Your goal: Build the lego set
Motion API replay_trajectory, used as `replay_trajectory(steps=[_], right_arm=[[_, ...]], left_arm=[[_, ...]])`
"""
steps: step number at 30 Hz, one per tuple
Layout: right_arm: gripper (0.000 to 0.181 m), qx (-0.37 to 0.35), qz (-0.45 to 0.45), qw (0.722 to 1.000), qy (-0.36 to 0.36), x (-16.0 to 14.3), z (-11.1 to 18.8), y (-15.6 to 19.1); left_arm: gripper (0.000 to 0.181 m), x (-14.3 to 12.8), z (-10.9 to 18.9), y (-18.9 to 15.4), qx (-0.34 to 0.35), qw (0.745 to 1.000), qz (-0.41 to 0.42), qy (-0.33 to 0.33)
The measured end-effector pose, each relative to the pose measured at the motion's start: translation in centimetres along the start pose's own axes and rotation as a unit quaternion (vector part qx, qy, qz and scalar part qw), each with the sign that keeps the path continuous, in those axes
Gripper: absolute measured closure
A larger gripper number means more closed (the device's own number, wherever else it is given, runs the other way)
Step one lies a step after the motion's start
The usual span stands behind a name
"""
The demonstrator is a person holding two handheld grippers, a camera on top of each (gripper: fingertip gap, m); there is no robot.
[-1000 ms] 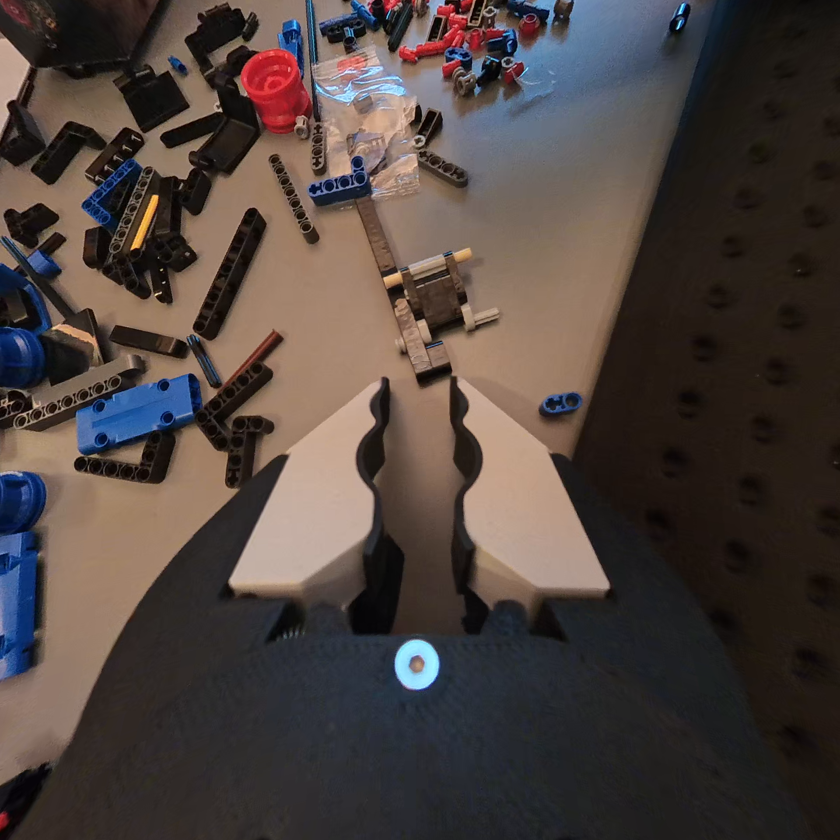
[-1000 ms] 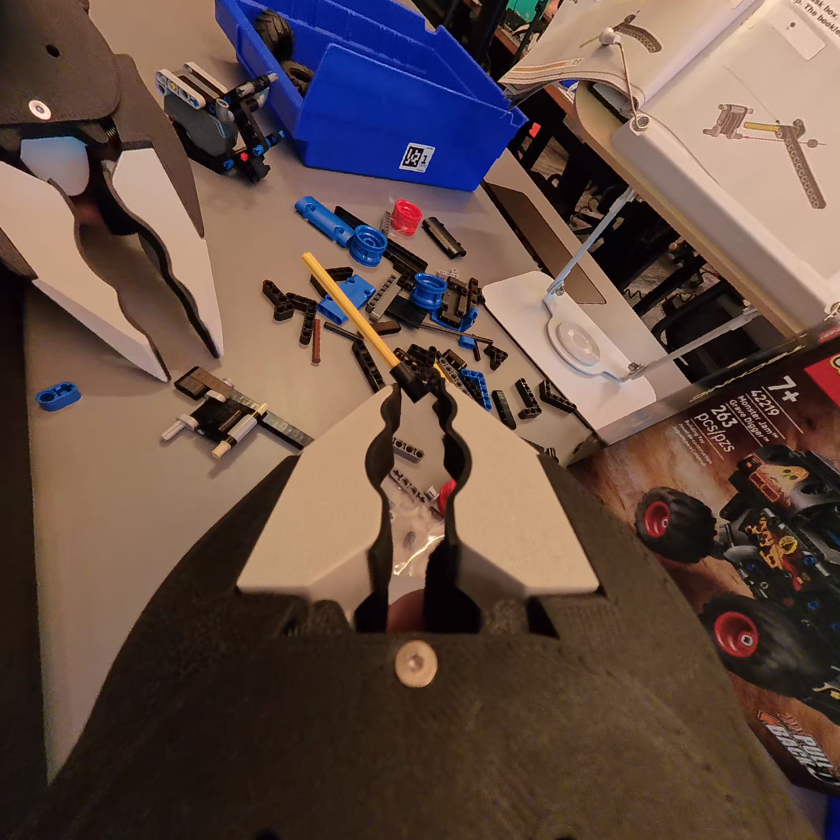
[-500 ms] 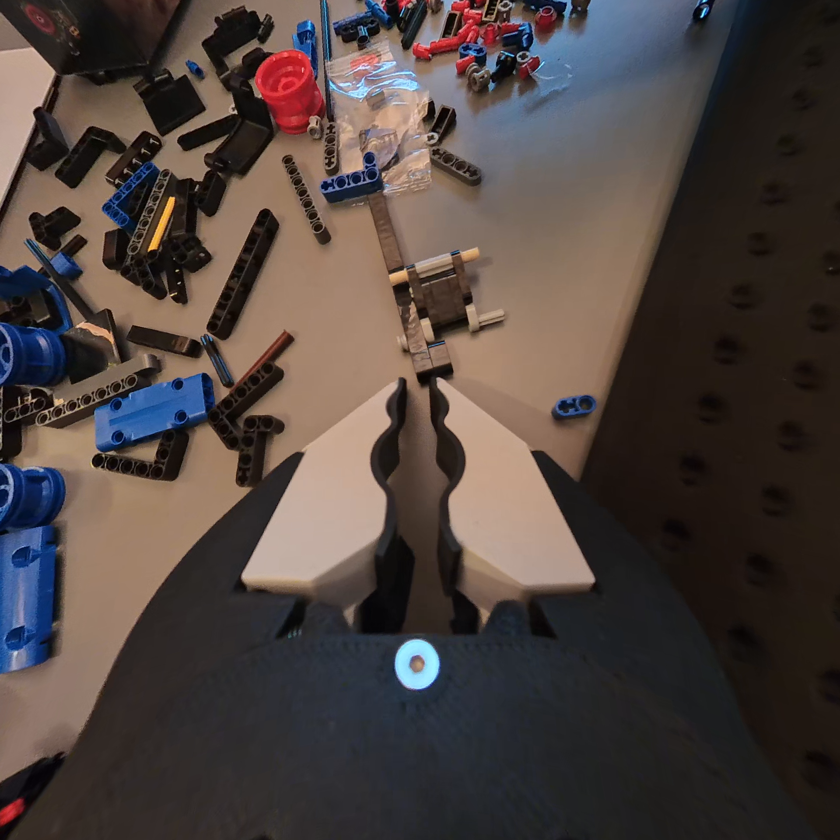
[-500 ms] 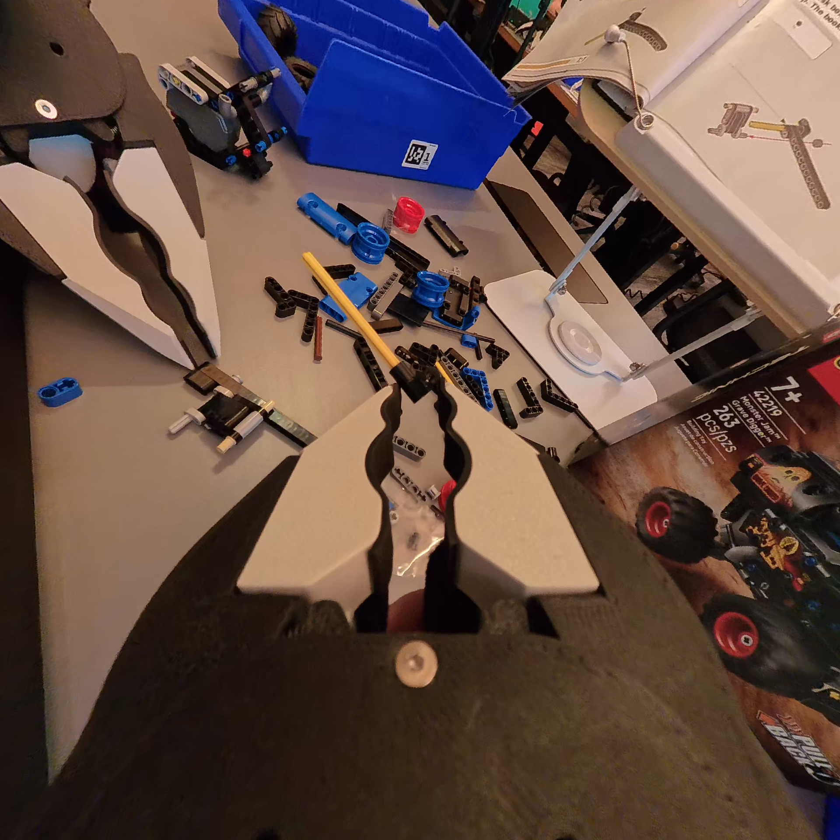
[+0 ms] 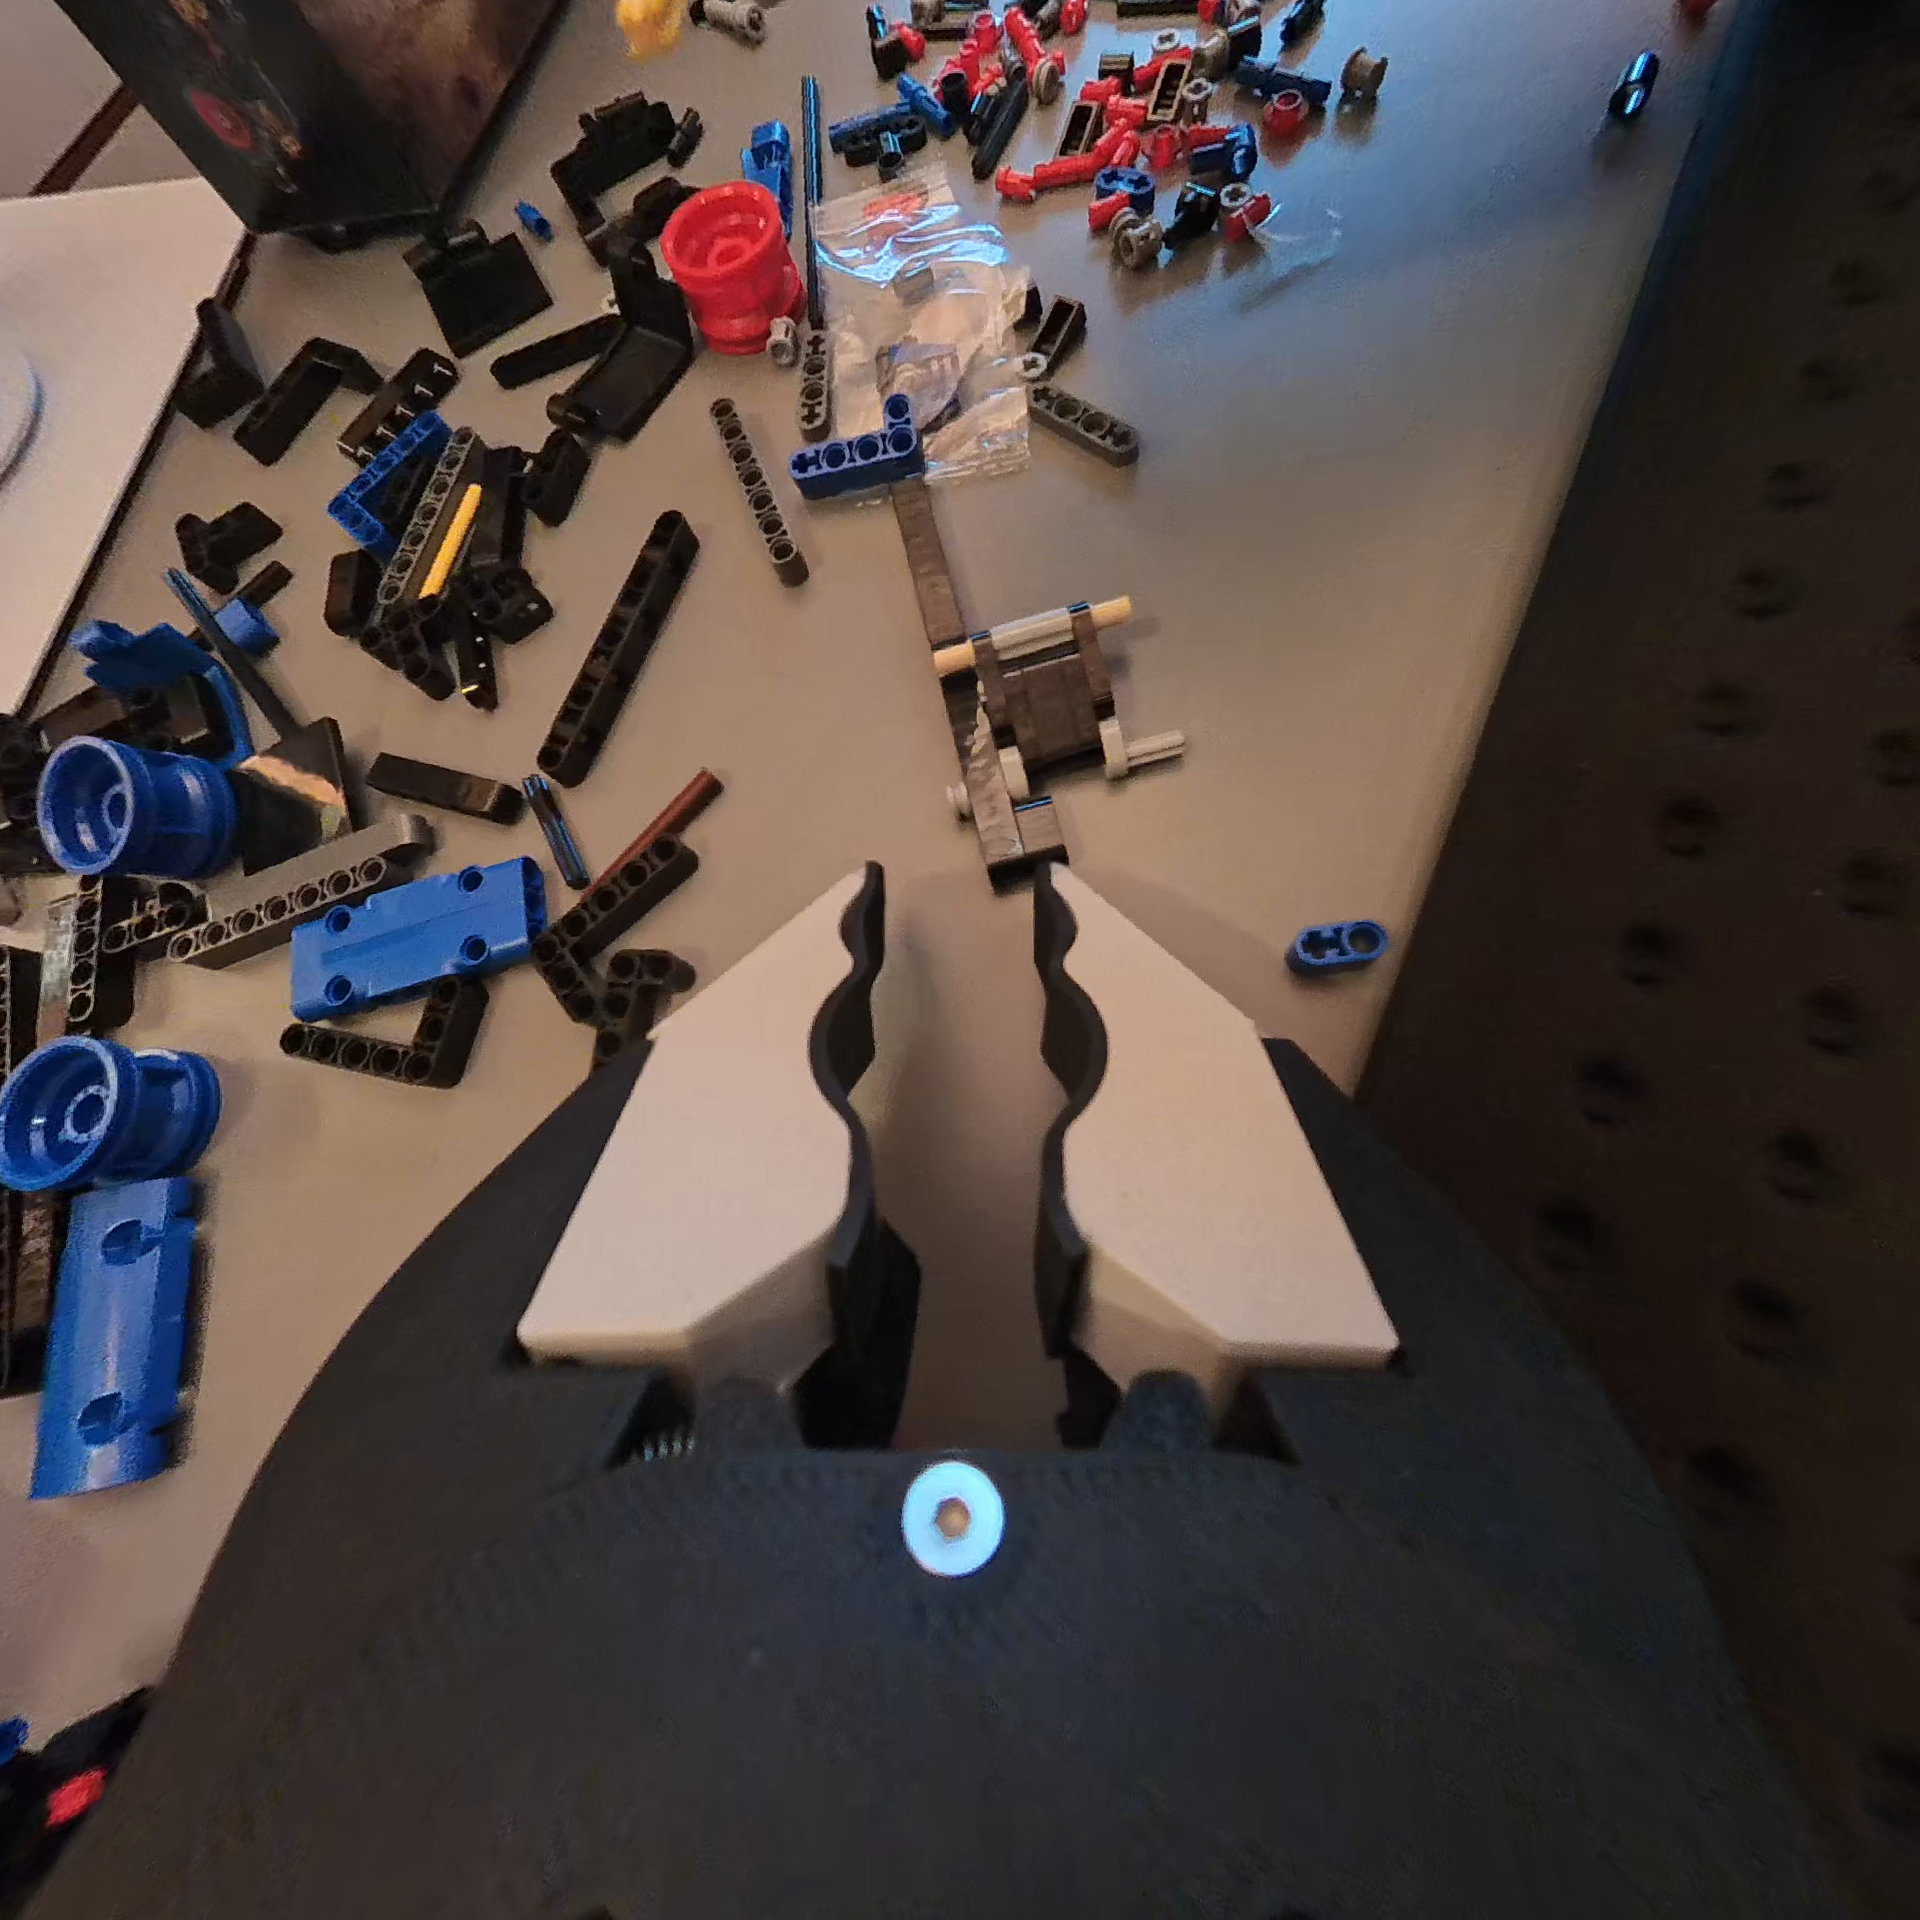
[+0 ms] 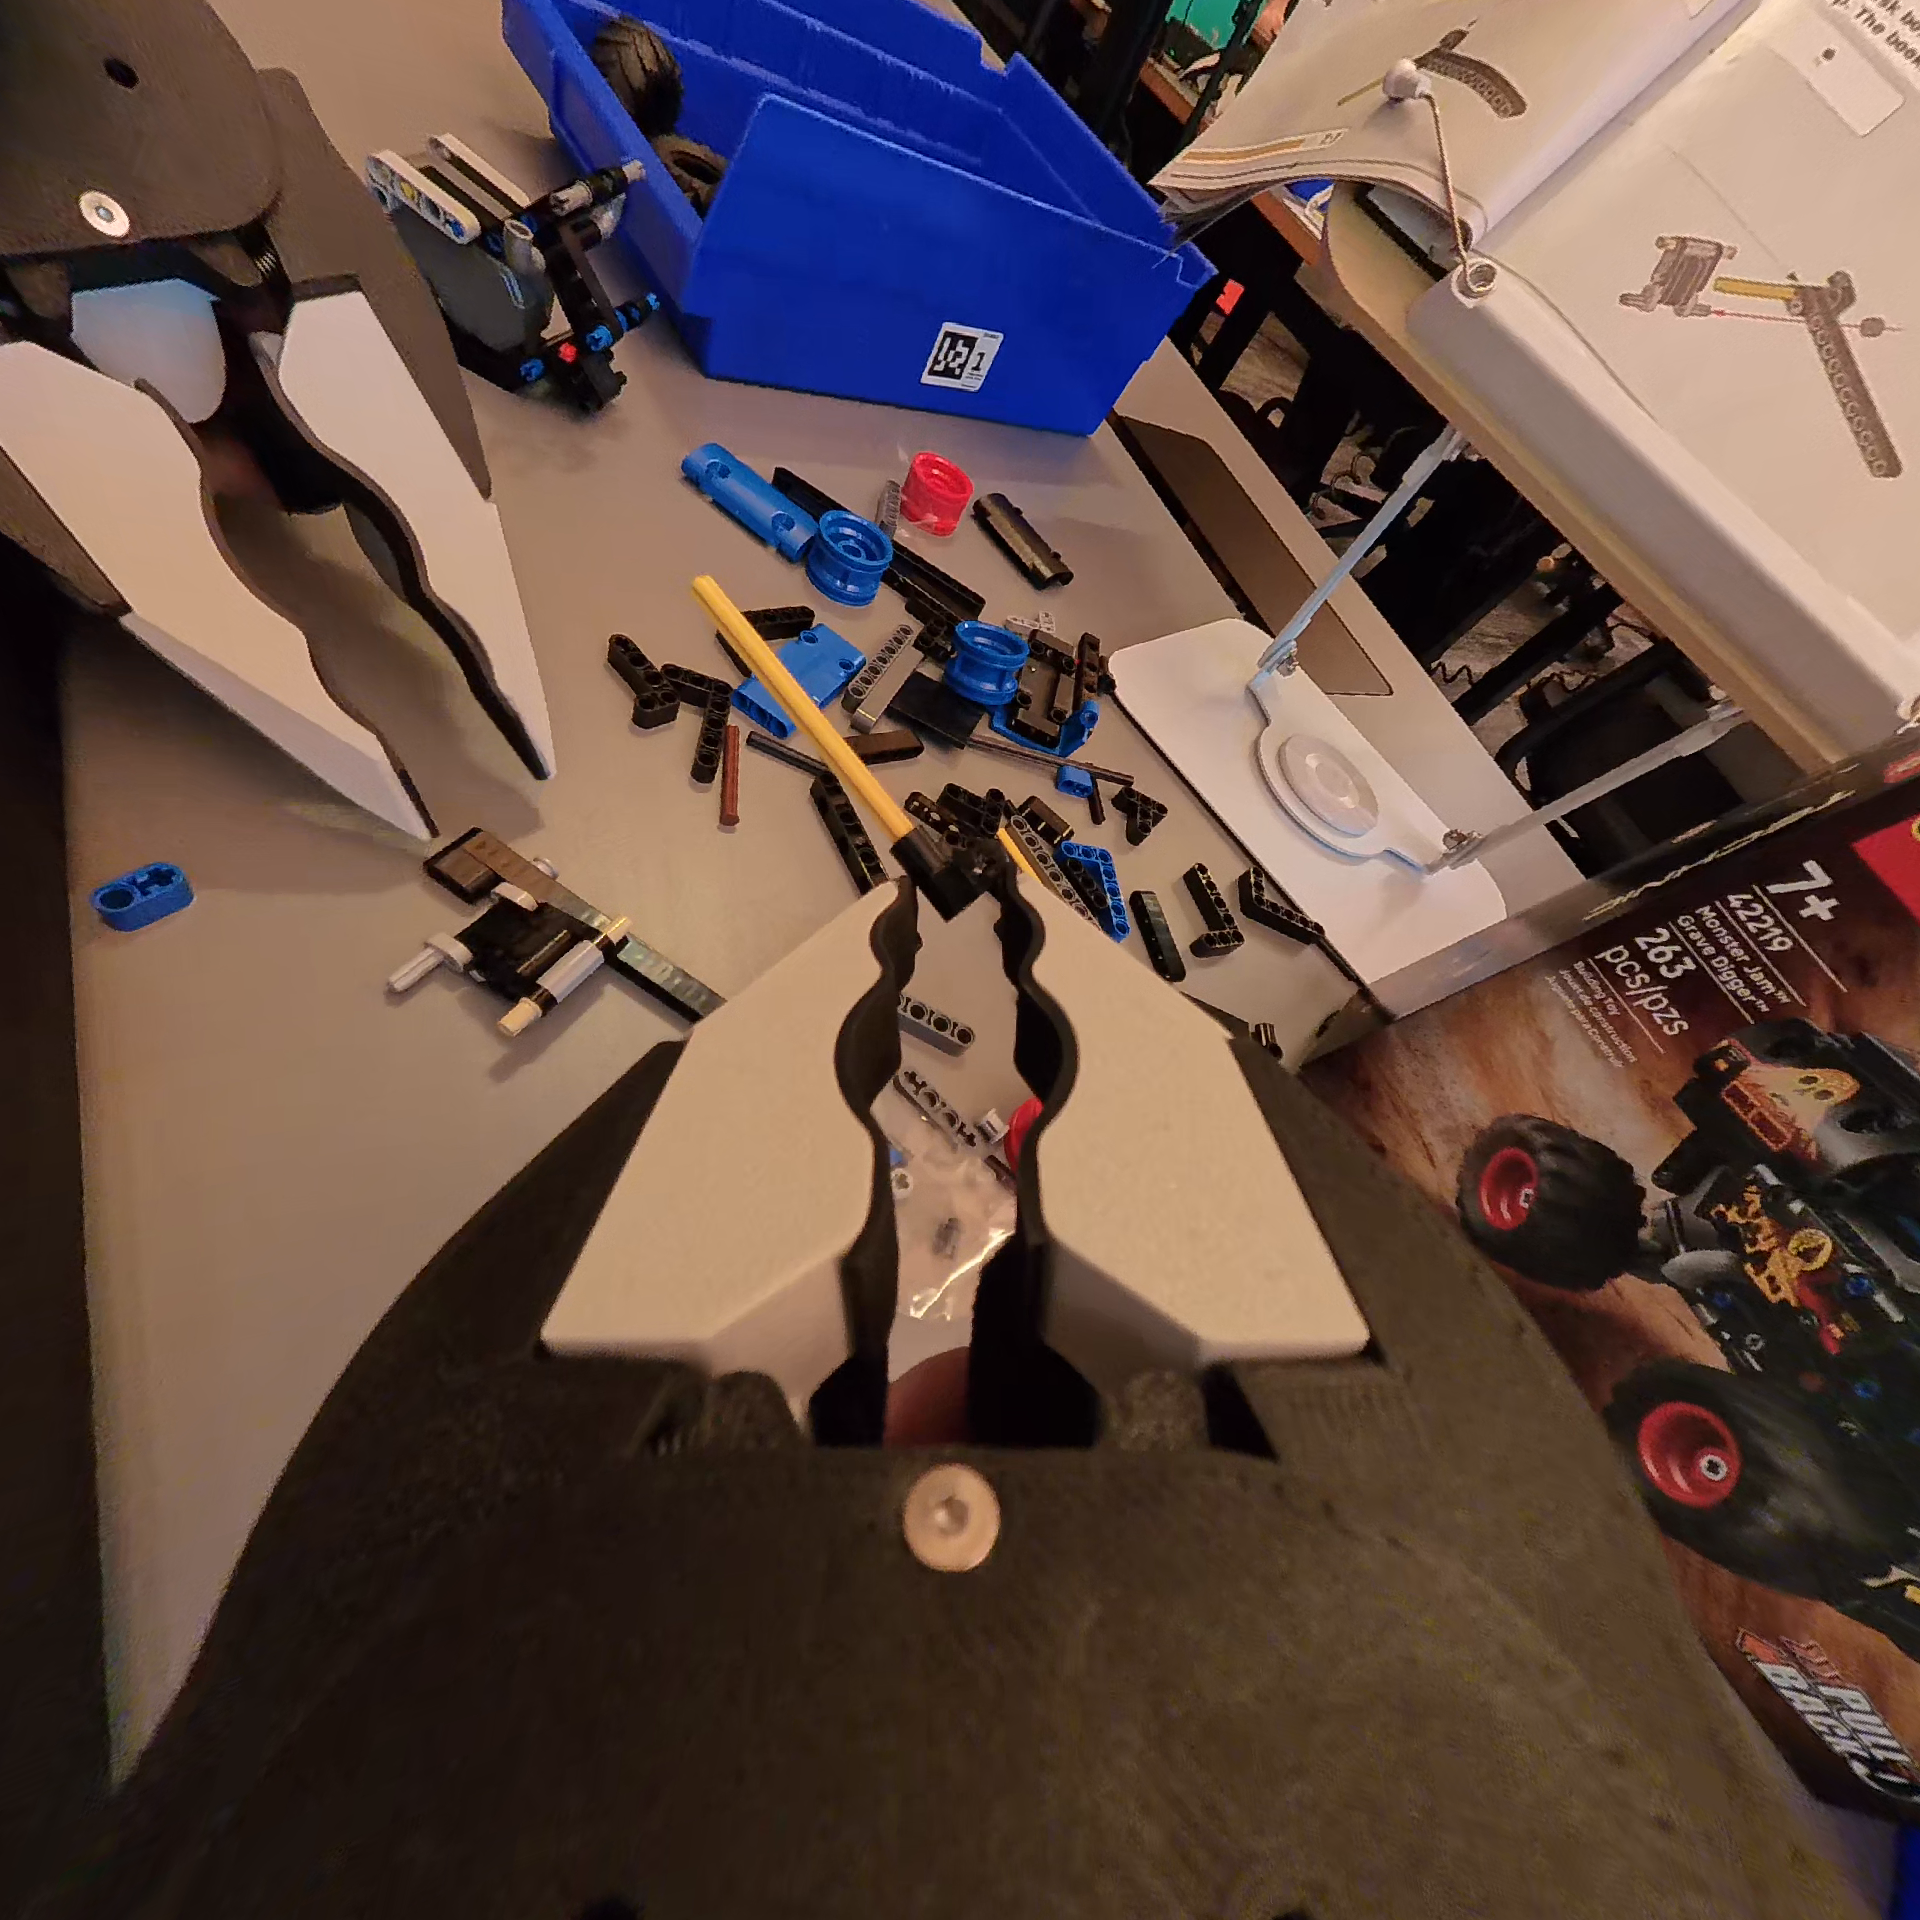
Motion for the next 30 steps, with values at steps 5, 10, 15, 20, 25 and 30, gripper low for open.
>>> replay_trajectory(steps=[5,10,15,20,25,30], right_arm=[[0.166,0.001,0.003,1.0,0.0,0.0,0.0,0.1],[0.166,0.001,0.005,1.0,0.001,0.0,0.0,0.1],[0.166,0.003,0.006,1.0,0.002,-0.1,0.0,0.2],[0.166,0.006,0.009,1.0,0.004,-0.1,-0.1,0.3],[0.166,0.014,0.014,1.0,0.008,-0.2,-0.3,0.6],[0.166,0.027,0.05,0.998,0.002,-0.1,-0.6,1.5]], left_arm=[[0.152,-0.1,0.1,0.0,-0.002,1.0,0.0,-0.002],[0.149,-0.2,-0.1,-0.3,-0.012,1.0,-0.007,0.003],[0.151,-0.1,-0.4,-0.6,-0.019,1.0,-0.016,0.011],[0.154,0.2,-0.6,-0.7,-0.022,1.0,-0.015,0.014],[0.158,0.2,-0.7,-0.7,-0.011,1.0,-0.022,0.017],[0.151,1.0,1.0,0.1,0.005,0.999,-0.004,-0.033]])
Point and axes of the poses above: each gripper's, where its closed fingertips meet, z back along the fingers, x out of its top, y = z × x across the jaws, the point moved 8 cm from there along z, back along the fingers, and after that the axes turned 3 degrees about -x, right-handed, at the moved point
